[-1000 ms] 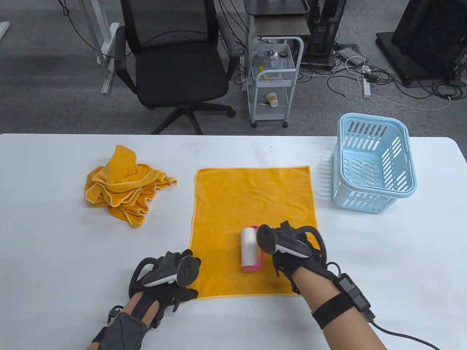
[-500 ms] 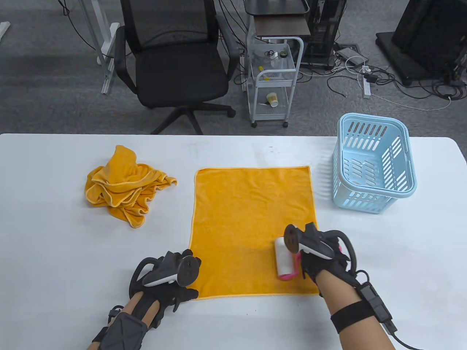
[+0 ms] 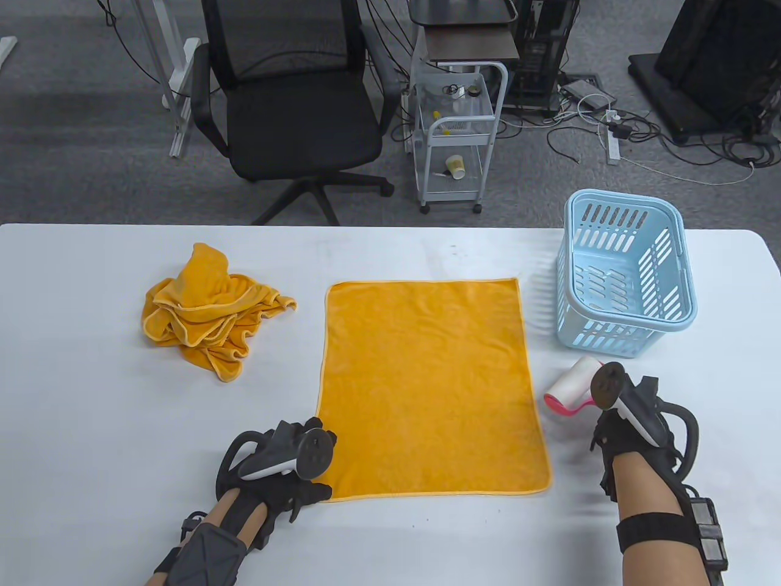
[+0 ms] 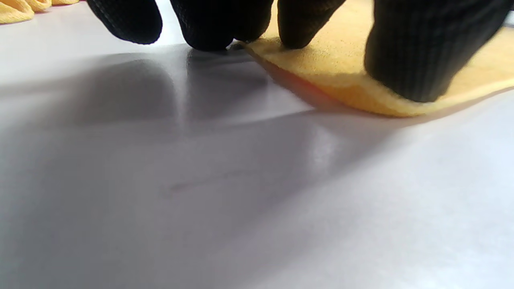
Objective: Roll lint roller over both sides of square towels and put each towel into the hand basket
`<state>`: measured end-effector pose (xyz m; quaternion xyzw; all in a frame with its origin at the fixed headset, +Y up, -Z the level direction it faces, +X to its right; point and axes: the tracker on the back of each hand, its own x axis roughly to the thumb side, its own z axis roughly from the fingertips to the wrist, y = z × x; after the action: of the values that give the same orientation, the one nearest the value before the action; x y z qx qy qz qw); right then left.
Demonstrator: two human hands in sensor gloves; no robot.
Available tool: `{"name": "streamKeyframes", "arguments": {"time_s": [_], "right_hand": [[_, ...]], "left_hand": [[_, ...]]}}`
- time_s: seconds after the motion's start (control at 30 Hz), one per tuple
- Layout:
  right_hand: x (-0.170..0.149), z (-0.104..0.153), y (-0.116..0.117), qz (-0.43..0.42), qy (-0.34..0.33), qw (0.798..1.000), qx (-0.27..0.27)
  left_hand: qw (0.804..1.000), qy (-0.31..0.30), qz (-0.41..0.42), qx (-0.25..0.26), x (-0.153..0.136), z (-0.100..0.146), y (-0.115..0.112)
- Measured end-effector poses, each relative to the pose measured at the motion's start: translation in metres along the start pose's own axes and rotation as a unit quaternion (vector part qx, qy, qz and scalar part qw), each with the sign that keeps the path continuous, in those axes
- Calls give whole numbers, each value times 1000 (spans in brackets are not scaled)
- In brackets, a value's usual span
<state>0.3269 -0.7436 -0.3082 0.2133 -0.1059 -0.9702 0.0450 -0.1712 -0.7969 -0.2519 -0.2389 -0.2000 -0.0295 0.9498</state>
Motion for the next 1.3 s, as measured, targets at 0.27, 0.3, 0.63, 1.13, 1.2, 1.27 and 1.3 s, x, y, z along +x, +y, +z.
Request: {"name": "streamKeyframes", "arguments": {"time_s": [0.27, 0.3, 0.63, 1.13, 1.2, 1.27, 1.3], "right_hand": [[-10, -15, 26, -14, 45, 999, 2], [-10, -16, 28, -18, 46, 999, -3], [-14, -8, 21, -35, 10, 999, 3], [41, 78, 5, -35, -380, 924, -15], [46, 80, 12, -19, -402, 915, 32], [49, 80, 19, 16, -407, 909, 89], [51, 80, 25, 37, -410, 907, 95]], "left_hand": [[1000, 0, 0, 0, 0, 0, 0], [1000, 0, 1, 0, 0, 0, 0], [1000, 3, 13, -2, -2, 0, 1], [997, -64, -23, 30, 6, 19, 16], [997, -70, -28, 22, 8, 18, 14], [997, -65, -49, 10, 11, 16, 10], [996, -62, -68, 5, 13, 15, 9]]}}
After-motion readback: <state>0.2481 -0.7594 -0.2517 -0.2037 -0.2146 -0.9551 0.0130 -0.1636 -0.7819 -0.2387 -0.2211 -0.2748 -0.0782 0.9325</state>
